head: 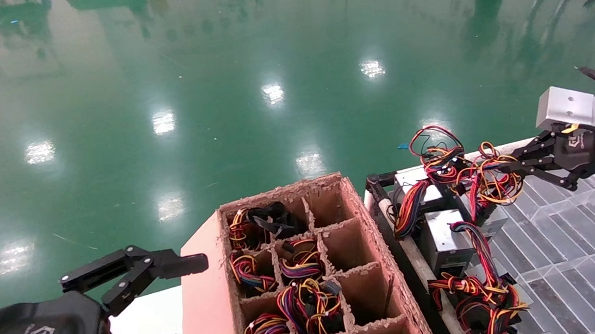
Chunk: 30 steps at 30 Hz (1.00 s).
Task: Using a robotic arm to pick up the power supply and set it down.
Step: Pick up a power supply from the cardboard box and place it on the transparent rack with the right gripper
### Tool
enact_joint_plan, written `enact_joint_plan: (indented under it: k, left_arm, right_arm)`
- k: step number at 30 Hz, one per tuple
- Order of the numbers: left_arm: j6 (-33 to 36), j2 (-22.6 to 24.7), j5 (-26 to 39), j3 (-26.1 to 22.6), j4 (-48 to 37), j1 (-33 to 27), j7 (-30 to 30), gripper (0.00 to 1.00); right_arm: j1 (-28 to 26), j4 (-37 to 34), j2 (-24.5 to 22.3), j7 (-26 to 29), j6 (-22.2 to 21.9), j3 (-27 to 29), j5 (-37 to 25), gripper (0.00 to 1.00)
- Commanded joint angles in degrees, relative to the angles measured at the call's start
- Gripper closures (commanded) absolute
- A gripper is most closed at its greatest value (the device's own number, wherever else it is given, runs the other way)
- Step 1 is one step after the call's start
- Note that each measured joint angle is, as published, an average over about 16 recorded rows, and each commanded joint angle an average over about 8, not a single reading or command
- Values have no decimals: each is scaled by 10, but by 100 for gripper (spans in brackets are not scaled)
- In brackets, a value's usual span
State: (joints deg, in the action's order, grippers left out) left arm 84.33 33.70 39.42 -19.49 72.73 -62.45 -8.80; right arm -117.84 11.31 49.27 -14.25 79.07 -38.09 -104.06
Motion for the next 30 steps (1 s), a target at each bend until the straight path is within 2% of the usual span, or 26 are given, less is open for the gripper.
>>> enact_joint_plan:
  k: [1,8,16,17,23,25,30]
  left_arm:
    - [0,0,0,0,0,0,0,0]
    - [0,0,0,0,0,0,0,0]
    - [0,0,0,0,0,0,0,0]
    - [0,0,0,0,0,0,0,0]
    - [0,0,0,0,0,0,0,0]
    - [0,0,0,0,0,0,0,0]
    - [0,0,0,0,0,0,0,0]
  right_arm:
    - [-6,-8,3,-2,2,-2,-3,100]
    - [-32,-27,4,-8,11,-6,-9,100]
    - [-32,-50,12,-21,5,-7,-12,98]
    - [-31,-52,13,-23,4,-8,-12,94]
    - [-33,-62,22,-27,0,-9,-14,20]
    - [-34,-66,24,-27,0,-9,-14,1]
    - [-34,-70,25,-27,0,-9,-14,0]
